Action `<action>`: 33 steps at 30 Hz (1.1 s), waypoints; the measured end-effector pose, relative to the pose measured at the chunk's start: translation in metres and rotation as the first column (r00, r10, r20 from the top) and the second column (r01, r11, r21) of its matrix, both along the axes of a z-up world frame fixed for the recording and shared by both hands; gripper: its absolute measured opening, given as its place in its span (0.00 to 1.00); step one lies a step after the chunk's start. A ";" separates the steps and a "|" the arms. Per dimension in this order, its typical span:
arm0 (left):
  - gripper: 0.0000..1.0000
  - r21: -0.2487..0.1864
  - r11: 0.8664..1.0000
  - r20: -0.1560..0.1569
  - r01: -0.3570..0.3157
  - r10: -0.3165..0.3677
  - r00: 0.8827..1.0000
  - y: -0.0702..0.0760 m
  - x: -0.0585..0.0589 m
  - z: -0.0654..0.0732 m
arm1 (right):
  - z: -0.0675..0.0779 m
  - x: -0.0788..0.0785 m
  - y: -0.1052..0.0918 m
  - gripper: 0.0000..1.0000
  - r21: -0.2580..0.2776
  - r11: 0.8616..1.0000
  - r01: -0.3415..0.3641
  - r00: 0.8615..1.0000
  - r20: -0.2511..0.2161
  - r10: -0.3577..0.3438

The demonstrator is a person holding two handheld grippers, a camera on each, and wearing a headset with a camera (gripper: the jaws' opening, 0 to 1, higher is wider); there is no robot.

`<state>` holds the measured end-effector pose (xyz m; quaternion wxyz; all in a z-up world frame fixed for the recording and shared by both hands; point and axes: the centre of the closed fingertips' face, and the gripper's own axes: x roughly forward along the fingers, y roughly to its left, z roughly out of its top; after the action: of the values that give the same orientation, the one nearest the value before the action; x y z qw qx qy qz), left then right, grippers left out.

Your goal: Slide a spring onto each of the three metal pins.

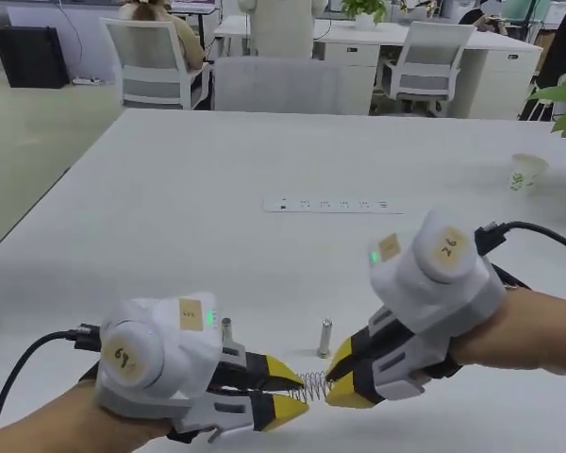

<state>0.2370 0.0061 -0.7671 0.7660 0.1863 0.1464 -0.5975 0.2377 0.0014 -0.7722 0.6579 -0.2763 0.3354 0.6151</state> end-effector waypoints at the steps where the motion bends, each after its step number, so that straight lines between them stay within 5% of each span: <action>1: 0.02 0.000 1.000 -0.003 0.000 0.000 1.000 0.000 -0.001 0.000 | 0.000 -0.001 0.000 0.10 0.001 1.000 -0.001 1.000 -0.003 0.001; 11: 0.02 -0.051 0.999 0.005 0.001 -0.001 1.000 -0.005 -0.003 0.015 | -0.008 -0.004 0.001 0.12 0.003 1.000 0.001 1.000 -0.017 -0.001; 20: 0.02 -0.055 0.998 -0.002 -0.005 0.005 1.000 -0.006 -0.001 0.013 | -0.006 -0.003 0.001 0.10 0.012 1.000 0.002 1.000 -0.013 -0.002; 33: 0.02 -0.040 0.999 -0.019 -0.002 0.001 1.000 -0.009 -0.003 0.008 | 0.017 -0.009 0.011 0.09 0.071 0.997 -0.003 0.999 -0.035 0.006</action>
<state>0.2341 -0.0029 -0.7589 0.7688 0.1650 0.1417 -0.6014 0.2283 0.0125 -0.7554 0.6601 -0.2426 0.3240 0.6328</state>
